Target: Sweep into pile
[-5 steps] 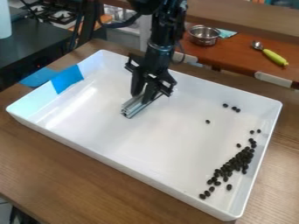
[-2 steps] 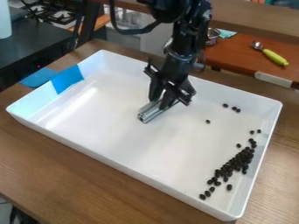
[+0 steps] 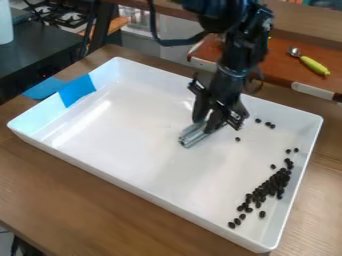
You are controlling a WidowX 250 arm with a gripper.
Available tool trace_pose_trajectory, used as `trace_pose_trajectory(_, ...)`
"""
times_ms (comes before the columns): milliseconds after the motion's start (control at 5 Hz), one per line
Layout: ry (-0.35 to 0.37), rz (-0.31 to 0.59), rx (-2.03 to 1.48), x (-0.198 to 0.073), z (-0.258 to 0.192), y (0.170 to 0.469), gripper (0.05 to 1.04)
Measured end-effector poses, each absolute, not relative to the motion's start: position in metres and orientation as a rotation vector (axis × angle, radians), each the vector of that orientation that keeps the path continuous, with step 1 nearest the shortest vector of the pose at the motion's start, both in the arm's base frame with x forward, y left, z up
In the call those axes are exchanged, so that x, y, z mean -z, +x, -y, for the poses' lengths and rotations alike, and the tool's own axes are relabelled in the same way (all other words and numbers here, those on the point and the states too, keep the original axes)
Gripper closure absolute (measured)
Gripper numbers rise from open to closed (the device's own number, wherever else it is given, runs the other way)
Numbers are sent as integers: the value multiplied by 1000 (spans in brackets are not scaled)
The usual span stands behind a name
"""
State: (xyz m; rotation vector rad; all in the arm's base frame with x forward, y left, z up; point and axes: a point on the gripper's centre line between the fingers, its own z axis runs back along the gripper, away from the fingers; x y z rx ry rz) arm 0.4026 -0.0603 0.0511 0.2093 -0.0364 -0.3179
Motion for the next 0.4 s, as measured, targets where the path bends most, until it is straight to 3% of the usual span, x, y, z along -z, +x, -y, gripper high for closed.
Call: trace_pose_trajectory(400,181,26,371,-52,95,398,753)
